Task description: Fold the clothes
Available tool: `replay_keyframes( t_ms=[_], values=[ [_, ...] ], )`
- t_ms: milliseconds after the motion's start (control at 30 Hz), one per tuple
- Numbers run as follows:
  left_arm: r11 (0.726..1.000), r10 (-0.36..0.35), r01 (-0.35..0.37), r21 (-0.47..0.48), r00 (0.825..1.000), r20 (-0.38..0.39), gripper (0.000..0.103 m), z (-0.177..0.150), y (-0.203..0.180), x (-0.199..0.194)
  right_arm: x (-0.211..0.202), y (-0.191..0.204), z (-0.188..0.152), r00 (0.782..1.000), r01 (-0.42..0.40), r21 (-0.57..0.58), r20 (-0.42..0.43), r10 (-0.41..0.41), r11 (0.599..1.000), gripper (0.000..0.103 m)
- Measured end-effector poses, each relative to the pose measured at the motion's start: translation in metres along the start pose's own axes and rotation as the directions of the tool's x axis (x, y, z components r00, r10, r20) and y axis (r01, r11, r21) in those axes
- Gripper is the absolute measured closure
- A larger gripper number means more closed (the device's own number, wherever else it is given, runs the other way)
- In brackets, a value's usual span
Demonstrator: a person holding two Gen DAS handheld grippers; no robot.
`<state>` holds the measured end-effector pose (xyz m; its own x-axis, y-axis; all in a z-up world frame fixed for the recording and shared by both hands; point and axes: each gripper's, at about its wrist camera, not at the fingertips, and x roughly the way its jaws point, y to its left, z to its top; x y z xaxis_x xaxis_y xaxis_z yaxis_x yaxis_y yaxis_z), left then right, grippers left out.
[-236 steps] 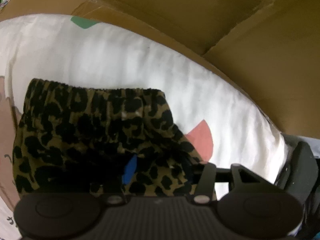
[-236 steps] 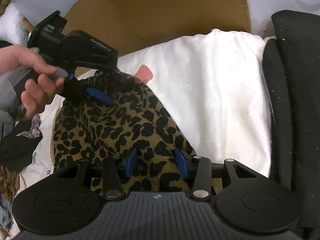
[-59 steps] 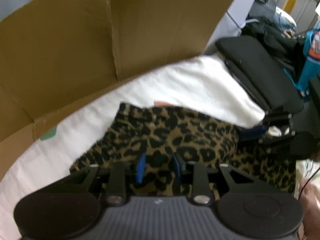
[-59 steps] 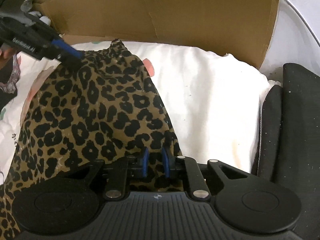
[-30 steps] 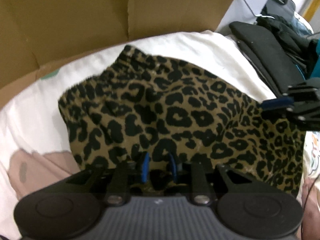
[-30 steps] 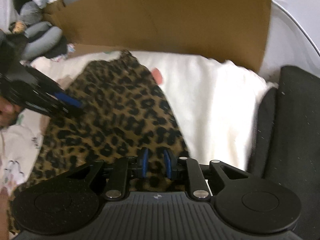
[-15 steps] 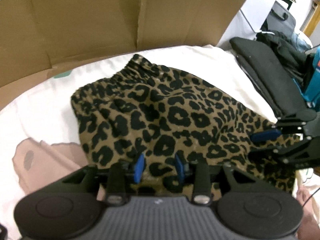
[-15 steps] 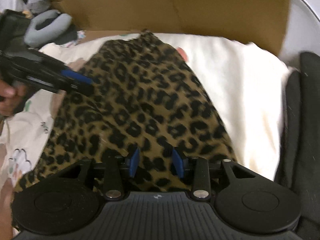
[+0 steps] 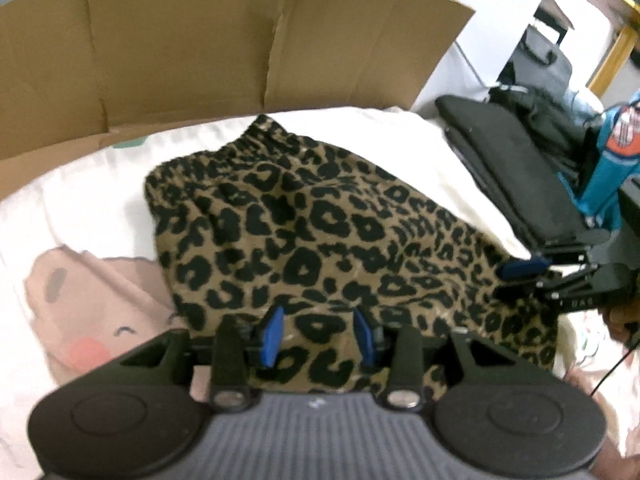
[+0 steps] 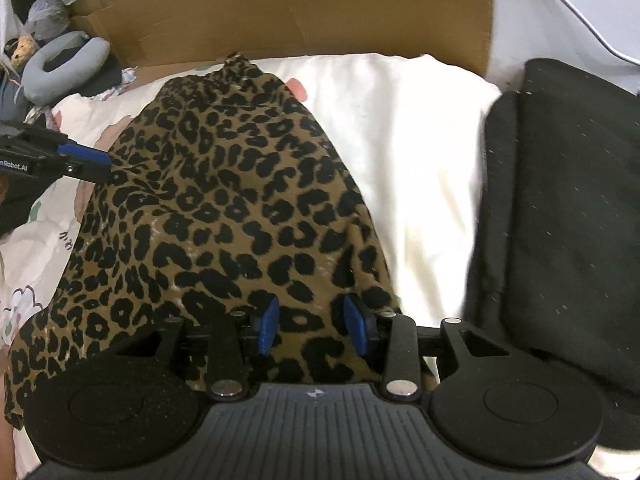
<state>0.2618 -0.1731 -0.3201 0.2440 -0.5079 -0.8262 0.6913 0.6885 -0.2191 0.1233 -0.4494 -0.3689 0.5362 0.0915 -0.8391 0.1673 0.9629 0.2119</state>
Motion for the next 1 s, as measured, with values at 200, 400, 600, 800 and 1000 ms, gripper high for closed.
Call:
replay_keyframes(
  t_ms=[200,400,600,800,1000],
  values=[
    [0.998,-0.020,0.020,-0.054,1.000,0.013,0.064,-0.021,-0.003,0.019,-0.009,0.008,-0.003,0.999,0.045,-0.025,-0.018,-0.045,0.999,0.060],
    [0.997,-0.029,0.030,-0.066,0.999,0.014,0.064,-0.038,-0.009,0.015,-0.015,0.011,-0.004,0.998,0.056,-0.014,-0.035,-0.057,0.998,0.060],
    [0.996,-0.049,0.049,-0.070,0.999,0.009,0.064,-0.039,-0.004,0.001,-0.013,0.004,-0.011,0.998,0.054,0.011,-0.045,-0.054,0.998,0.059],
    [0.983,-0.052,0.055,-0.177,0.998,0.022,0.064,-0.053,0.003,-0.026,-0.029,0.012,-0.013,0.994,0.061,-0.106,-0.083,-0.070,0.992,0.059],
    [0.996,0.007,-0.008,-0.085,1.000,-0.019,0.061,-0.066,-0.011,-0.071,-0.058,0.011,-0.009,0.999,0.025,-0.095,-0.043,-0.029,0.995,0.059]
  ],
)
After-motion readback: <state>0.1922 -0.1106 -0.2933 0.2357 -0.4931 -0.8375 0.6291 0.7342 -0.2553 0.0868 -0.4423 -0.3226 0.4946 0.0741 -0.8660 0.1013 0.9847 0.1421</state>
